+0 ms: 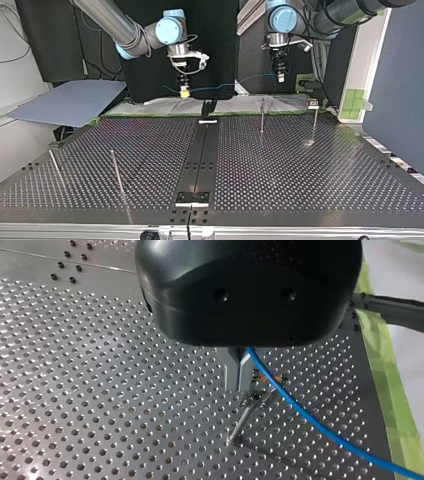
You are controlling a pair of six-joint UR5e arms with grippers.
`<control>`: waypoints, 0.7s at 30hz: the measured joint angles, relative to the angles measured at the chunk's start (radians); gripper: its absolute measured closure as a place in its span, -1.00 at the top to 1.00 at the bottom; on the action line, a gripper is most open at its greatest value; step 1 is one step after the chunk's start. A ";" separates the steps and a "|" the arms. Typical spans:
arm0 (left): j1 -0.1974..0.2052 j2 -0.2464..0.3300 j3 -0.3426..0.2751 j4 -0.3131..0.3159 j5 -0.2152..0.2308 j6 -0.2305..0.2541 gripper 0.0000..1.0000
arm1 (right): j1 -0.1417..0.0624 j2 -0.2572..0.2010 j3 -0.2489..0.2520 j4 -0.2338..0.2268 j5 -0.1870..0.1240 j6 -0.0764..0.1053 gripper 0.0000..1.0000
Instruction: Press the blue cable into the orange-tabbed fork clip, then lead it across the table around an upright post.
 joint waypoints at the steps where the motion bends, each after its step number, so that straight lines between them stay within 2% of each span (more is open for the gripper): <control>1: 0.002 0.000 0.000 0.000 0.007 0.000 -1.00 | -0.001 0.012 -0.010 0.000 -0.004 0.000 -1.00; 7: 0.021 -0.001 0.000 -0.001 0.055 -0.009 -1.00 | -0.007 0.061 -0.040 -0.007 -0.027 0.002 -1.00; 13: 0.047 -0.002 0.000 -0.002 0.103 -0.039 -1.00 | -0.012 0.104 -0.051 -0.016 -0.042 0.005 -1.00; 21: 0.109 -0.003 0.000 -0.002 0.170 -0.065 -1.00 | -0.017 0.133 -0.057 -0.020 -0.066 0.011 -1.00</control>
